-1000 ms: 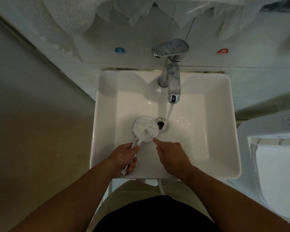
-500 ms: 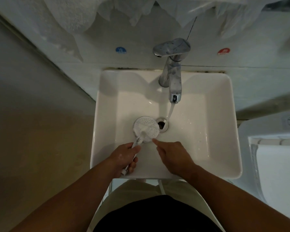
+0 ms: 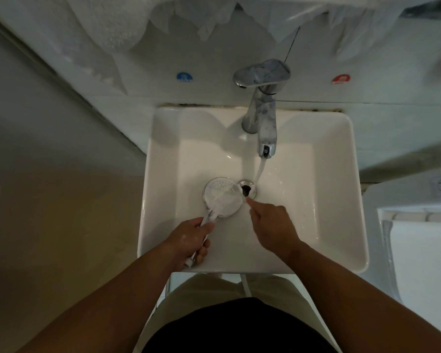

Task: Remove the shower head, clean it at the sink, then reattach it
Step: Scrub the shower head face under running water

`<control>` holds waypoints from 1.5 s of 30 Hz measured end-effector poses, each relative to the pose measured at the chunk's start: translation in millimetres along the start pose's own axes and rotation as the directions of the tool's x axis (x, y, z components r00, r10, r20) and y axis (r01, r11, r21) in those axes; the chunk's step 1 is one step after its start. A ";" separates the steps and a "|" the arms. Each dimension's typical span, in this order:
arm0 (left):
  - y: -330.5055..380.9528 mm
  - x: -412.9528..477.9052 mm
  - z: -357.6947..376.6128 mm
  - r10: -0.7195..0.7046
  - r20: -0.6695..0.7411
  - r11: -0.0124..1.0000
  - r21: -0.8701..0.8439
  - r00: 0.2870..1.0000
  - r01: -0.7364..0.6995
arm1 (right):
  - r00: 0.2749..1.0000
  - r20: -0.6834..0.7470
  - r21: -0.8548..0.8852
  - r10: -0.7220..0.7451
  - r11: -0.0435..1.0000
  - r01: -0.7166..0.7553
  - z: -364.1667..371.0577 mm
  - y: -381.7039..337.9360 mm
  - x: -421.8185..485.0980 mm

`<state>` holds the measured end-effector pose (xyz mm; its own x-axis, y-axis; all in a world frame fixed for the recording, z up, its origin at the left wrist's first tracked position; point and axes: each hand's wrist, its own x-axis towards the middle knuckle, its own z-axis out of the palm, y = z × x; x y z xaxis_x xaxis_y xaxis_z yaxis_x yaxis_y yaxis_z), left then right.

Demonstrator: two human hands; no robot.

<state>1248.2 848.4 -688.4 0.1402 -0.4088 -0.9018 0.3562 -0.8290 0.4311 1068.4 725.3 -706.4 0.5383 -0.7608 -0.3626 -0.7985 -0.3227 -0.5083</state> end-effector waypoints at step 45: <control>0.0 -0.9 -0.3 0.009 -0.007 1.000 0.026 1.000 -0.009 | 0.995 0.055 -0.007 -0.084 0.996 0.084 9.9 -22.1 -5.5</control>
<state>1248.3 848.9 -687.5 0.1496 -0.4140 -0.8979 0.3309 -0.8348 0.4400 1085.7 742.2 -701.0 0.6172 -0.6991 -0.3610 -0.7522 -0.3898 -0.5312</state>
